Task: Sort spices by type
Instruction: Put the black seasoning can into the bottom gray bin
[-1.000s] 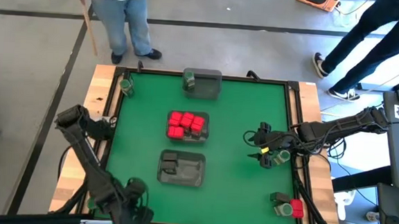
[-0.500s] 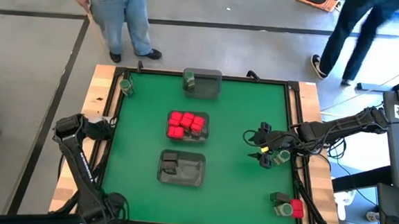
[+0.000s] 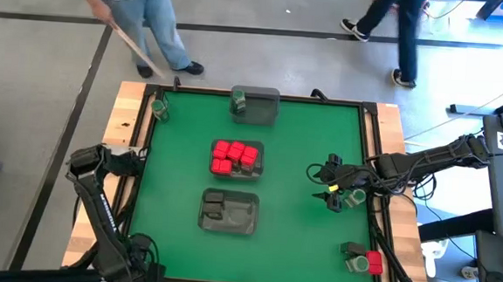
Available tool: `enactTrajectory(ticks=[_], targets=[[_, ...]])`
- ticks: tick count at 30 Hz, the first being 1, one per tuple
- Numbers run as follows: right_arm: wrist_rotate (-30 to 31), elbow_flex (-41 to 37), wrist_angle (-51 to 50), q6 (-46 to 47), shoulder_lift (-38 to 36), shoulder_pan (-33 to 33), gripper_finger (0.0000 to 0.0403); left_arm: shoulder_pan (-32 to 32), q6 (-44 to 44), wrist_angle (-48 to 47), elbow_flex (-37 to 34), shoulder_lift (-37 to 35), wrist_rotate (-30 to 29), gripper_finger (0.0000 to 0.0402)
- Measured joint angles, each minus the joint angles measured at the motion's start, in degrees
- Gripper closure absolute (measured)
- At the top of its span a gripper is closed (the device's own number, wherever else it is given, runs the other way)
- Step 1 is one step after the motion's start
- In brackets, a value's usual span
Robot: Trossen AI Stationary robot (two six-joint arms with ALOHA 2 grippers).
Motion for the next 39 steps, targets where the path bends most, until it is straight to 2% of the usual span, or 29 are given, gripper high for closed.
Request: enactTrajectory(ticks=[16, 23, 29, 35, 39], targets=[[1.2, 0.0, 0.0, 0.0, 4.0, 0.0, 0.0084, 0.8, 0.3, 1.1, 0.0, 5.0, 1.6, 0.0094], [1.3, 0.0, 0.1, -0.5, 5.2, 0.0, 0.0084, 2.3, 3.5, 0.9, 0.0, 5.0, -5.6, 0.0094], [1.5, 0.0, 0.0, -0.5, 5.2, 0.0, 0.0084, 4.0, 7.0, 0.3, 0.0, 5.0, -7.0, 0.0094], [1.6, 0.0, 0.0, -0.5, 5.2, 0.0, 0.0084, 3.9, 4.4, -2.6, 0.0, 5.0, -7.4, 0.0094], [1.6, 0.0, 0.0, -0.7, 5.2, 0.0, 0.0084, 3.7, 8.1, -1.2, 0.0, 5.0, -11.4, 0.0094]])
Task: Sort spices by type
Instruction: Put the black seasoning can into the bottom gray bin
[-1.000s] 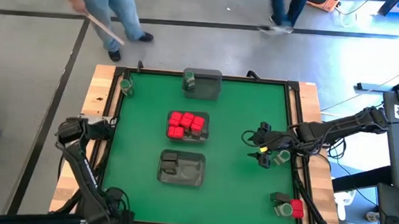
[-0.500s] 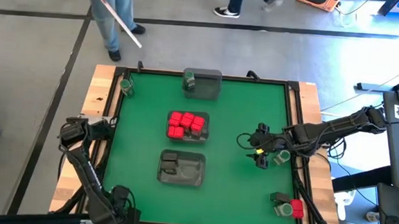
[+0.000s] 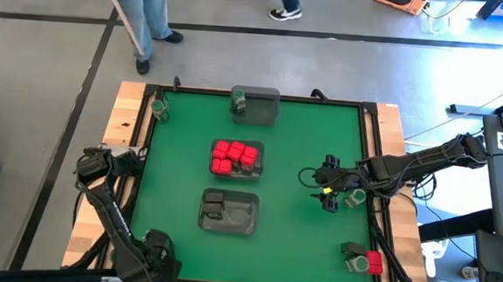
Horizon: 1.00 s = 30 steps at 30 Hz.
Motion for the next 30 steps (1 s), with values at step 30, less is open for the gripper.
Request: enactTrajectory(ticks=[30], targets=[[-0.4, 0.0, 0.0, 0.2, 0.0, 0.0, 0.0084, -0.4, 40.8, 5.8, -9.0, -0.1, -7.9, 0.0094]])
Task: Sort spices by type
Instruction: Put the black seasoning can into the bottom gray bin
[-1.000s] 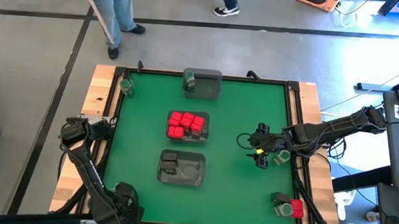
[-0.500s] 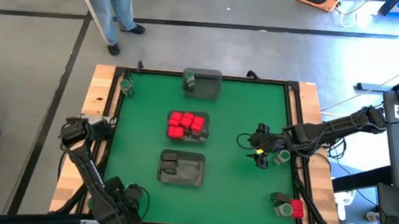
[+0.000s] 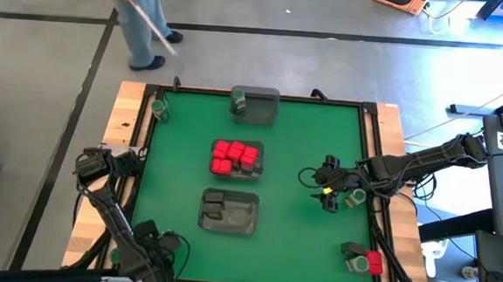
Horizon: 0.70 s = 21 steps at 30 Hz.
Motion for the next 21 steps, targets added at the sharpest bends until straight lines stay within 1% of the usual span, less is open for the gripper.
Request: enactTrajectory(ticks=[6, 8, 10, 14, 18, 21], targets=[[0.0, 0.0, 0.2, -0.1, 0.0, 0.0, 0.0084, 0.0, -0.5, 8.0, -5.2, -0.5, 0.2, 0.0094], [0.0, 0.0, 0.2, -0.1, 0.0, 0.0, 0.0084, 0.0, -0.5, 9.4, -6.2, -0.5, 0.2, 0.0096], [0.0, 0.0, 0.1, 0.0, 0.0, 0.0, 0.0084, 0.2, -1.0, 9.7, -6.3, -0.5, 0.3, 0.011], [0.0, 0.0, 0.0, 0.0, 0.0, 0.0, 0.0084, 0.5, -3.0, 9.7, -6.5, -1.5, 0.7, 0.0155], [0.0, 0.0, 0.4, 0.0, 0.0, 0.0, 0.0084, 1.0, -5.7, 10.3, -6.0, -2.2, 0.5, 0.0155], [0.0, 0.0, 0.7, 0.2, 0.0, 0.0, 0.0084, 1.3, -7.0, 10.2, -3.8, -2.4, -2.5, 0.0155]])
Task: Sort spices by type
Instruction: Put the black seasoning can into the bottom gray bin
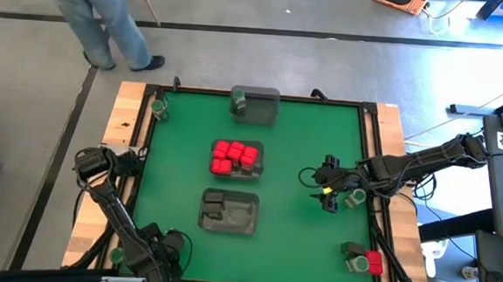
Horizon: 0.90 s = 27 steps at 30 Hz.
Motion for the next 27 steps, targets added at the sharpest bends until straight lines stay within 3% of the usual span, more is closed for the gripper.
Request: enactTrajectory(ticks=[6, 11, 15, 20, 23, 27], targets=[[-3.0, 0.0, 2.4, -0.6, 0.0, 0.0, 0.0084, -0.1, -1.6, -0.7, 4.3, -0.1, -10.8, 0.0155], [-4.8, 0.0, 8.7, -3.4, 0.0, 0.0, 0.0084, 0.0, -2.2, 1.8, 5.4, -0.1, -27.4, 0.0146], [-7.6, -2.5, 20.4, -5.6, 0.0, 0.7, 0.0084, 0.9, 1.0, 6.0, 5.4, 0.4, -40.1, 0.0144], [-8.5, -6.5, 38.2, -6.3, 1.6, 3.5, 0.0084, 4.9, 13.6, 14.6, 5.4, 0.7, -49.5, 0.0145], [-9.1, -7.2, 45.9, -6.4, 4.0, 5.8, 0.0084, 8.0, 25.5, 22.8, 5.4, 0.7, -51.6, 0.0143], [-8.8, -7.2, 48.9, -6.4, 7.9, 9.1, 0.0084, 11.8, 43.2, 38.2, 5.4, 2.0, -52.2, 0.0144]])
